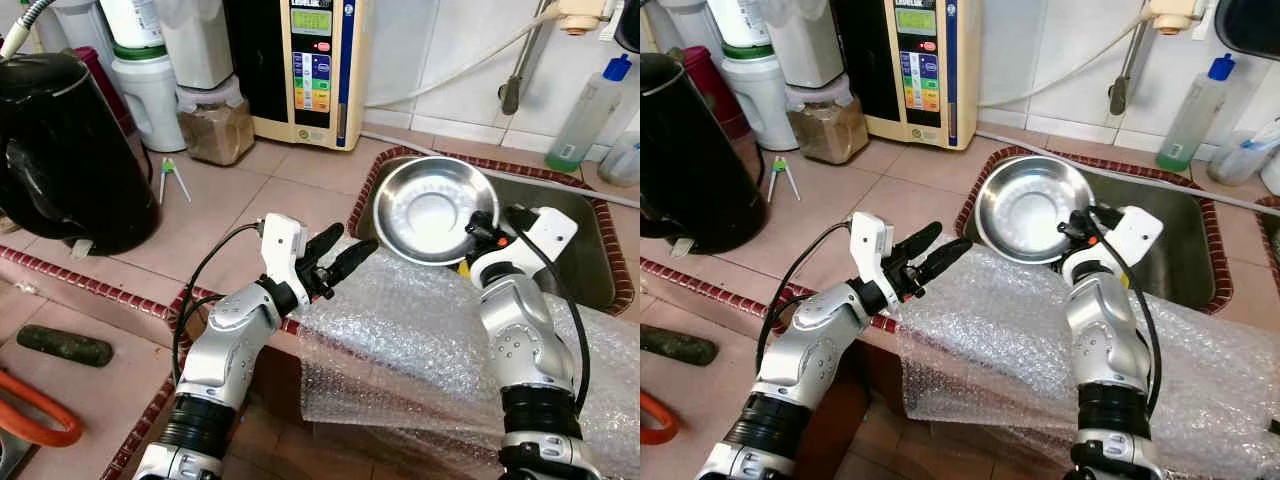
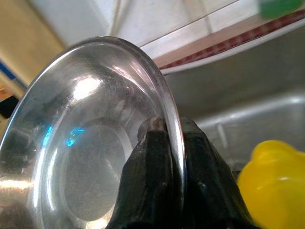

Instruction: Kitchen organization

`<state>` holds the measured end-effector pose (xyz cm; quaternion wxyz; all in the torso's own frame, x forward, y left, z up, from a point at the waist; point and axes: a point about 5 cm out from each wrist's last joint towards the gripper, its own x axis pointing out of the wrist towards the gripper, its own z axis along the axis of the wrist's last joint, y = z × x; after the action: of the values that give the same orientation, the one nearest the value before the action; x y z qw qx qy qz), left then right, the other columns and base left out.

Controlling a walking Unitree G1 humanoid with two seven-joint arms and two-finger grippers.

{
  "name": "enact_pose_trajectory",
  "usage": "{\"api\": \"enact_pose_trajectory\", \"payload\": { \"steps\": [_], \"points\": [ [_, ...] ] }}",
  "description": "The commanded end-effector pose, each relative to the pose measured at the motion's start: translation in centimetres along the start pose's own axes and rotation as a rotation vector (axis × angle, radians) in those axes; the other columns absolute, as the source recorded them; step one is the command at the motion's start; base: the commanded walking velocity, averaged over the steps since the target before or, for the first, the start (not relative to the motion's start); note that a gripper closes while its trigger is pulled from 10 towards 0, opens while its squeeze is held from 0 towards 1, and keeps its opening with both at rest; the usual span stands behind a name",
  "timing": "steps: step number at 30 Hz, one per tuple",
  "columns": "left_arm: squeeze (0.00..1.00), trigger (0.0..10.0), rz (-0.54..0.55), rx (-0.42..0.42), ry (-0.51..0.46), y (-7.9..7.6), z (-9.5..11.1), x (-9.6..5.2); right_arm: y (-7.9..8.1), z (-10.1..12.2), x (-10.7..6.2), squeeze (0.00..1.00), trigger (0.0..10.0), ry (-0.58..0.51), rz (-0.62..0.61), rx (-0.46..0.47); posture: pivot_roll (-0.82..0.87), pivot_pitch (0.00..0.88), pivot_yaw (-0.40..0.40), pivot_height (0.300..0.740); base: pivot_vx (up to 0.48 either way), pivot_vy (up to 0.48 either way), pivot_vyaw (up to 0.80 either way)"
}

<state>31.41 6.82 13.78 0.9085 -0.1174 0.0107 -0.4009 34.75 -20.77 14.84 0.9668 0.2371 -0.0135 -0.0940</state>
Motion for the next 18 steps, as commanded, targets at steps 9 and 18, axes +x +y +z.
{"api": "enact_pose_trajectory", "payload": {
  "steps": [9,18],
  "points": [
    [1.0,10.0,-0.014,0.073,0.102,-0.4,-1.3,-0.9,-5.5,-0.2,1.4,0.0,0.0,0.042,-0.398,0.012,-0.01,0.065,0.045,0.74,0.0,0.0,0.0],
    [1.0,10.0,-0.015,0.071,0.117,-0.6,-1.5,-1.0,-5.2,-1.5,1.8,0.03,10.0,0.099,-0.393,0.021,0.01,0.07,0.044,0.74,0.0,0.0,0.0]
  ]
}}
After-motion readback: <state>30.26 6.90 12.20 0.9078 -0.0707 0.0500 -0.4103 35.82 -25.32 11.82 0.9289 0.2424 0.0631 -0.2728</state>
